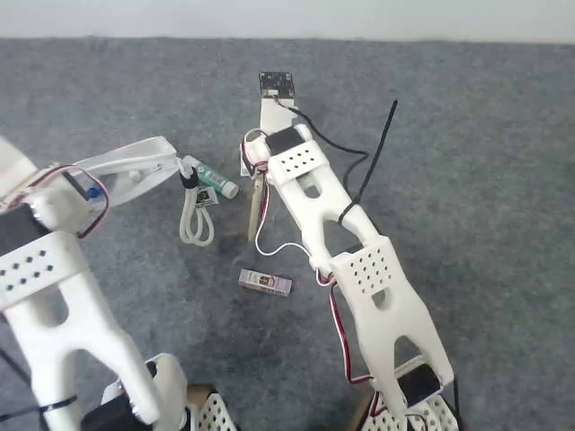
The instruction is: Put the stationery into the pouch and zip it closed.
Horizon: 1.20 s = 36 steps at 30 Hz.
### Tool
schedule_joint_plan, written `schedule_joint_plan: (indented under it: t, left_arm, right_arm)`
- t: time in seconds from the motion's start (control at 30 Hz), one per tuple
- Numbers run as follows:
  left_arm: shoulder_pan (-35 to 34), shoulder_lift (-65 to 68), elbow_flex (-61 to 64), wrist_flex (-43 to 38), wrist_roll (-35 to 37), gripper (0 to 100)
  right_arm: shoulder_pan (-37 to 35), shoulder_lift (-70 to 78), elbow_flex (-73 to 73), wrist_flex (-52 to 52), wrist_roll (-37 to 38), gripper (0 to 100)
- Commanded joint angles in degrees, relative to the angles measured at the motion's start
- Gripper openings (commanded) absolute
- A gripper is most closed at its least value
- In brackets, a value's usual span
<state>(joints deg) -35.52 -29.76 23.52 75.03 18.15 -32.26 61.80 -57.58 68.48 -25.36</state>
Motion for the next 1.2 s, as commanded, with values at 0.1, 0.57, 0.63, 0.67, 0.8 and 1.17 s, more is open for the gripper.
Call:
schedule_joint_plan:
  t: [0.1,0.57,0.63,0.67,0.8,1.17]
  left_arm:
    - [-0.3,-0.6,-0.7,-1.9,0.5,1]
    - [-0.3,-0.6,-0.7,-1.9,0.5,1]
    - [-0.3,-0.6,-0.7,-1.9,0.5,1]
    - [-0.3,-0.6,-0.7,-1.9,0.5,1]
    - [-0.4,-0.6,-0.7,-1.9,0.5,1]
    - [-0.3,-0.6,-0.7,-1.9,0.5,1]
  right_arm:
    - [0.5,-0.6,-14.4,11.6,0.0,0.6]
    - [-2.5,2.7,-19.5,20.2,14.9,0.7]
    - [-2.8,4.4,-19.8,20.2,16.4,0.7]
    - [-2.9,4.9,-19.8,20.1,16.4,0.7]
    - [-3.4,6.3,-19.8,20.1,16.7,0.6]
    - [-4.6,9.4,-19.3,21.7,16.9,0.6]
